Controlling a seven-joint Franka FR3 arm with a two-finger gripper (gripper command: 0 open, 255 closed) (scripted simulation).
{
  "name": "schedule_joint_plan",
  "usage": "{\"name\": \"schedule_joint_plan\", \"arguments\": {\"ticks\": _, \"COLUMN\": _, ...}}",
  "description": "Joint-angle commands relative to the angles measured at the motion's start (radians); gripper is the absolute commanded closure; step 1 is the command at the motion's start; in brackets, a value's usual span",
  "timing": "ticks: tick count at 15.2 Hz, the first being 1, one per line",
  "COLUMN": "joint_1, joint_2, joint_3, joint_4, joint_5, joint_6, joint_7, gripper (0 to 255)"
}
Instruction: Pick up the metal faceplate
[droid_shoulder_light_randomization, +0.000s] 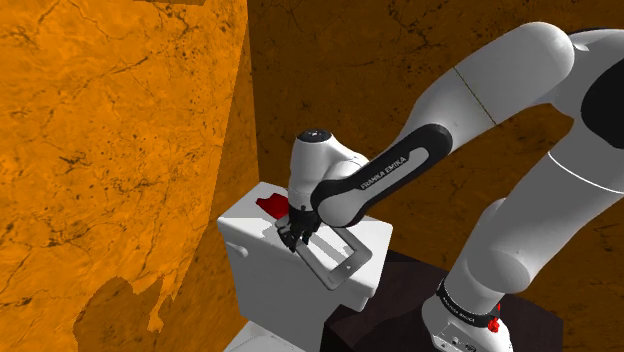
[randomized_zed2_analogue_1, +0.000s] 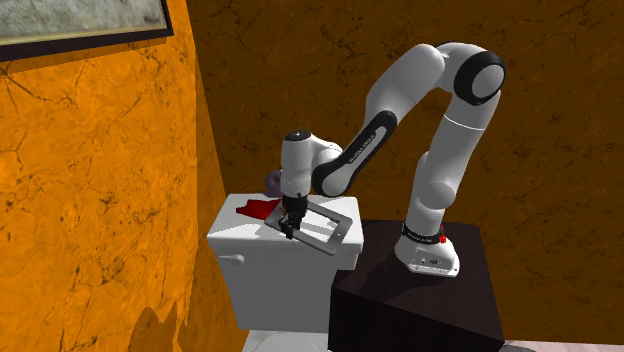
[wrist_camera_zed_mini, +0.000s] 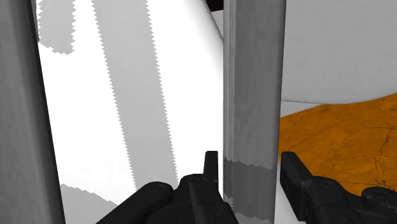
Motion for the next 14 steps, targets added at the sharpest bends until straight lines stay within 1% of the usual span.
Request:
{"name": "schedule_joint_plan", "arguments": {"ticks": 1, "joint_1": 0.006, "joint_2": -0.025, "joint_3": -0.004, "joint_4": 0.009, "joint_5": 0.014, "joint_6": -0.033, "joint_7": -0.010, "gripper": 255}}
{"name": "schedule_joint_plan", "arguments": {"ticks": 12, "joint_1": 0.022, "joint_2": -0.138, "joint_3": -0.035, "joint_4": 0.075, "joint_5": 0.052, "joint_6": -0.207, "joint_7": -0.045, "gripper": 255}}
{"name": "schedule_joint_plan", "arguments": {"ticks": 14, "joint_1": 0.022, "joint_2": -0.139, "joint_3": -0.035, "joint_4": 0.076, "joint_5": 0.053, "joint_6": -0.210, "joint_7": -0.045, "gripper": 255}}
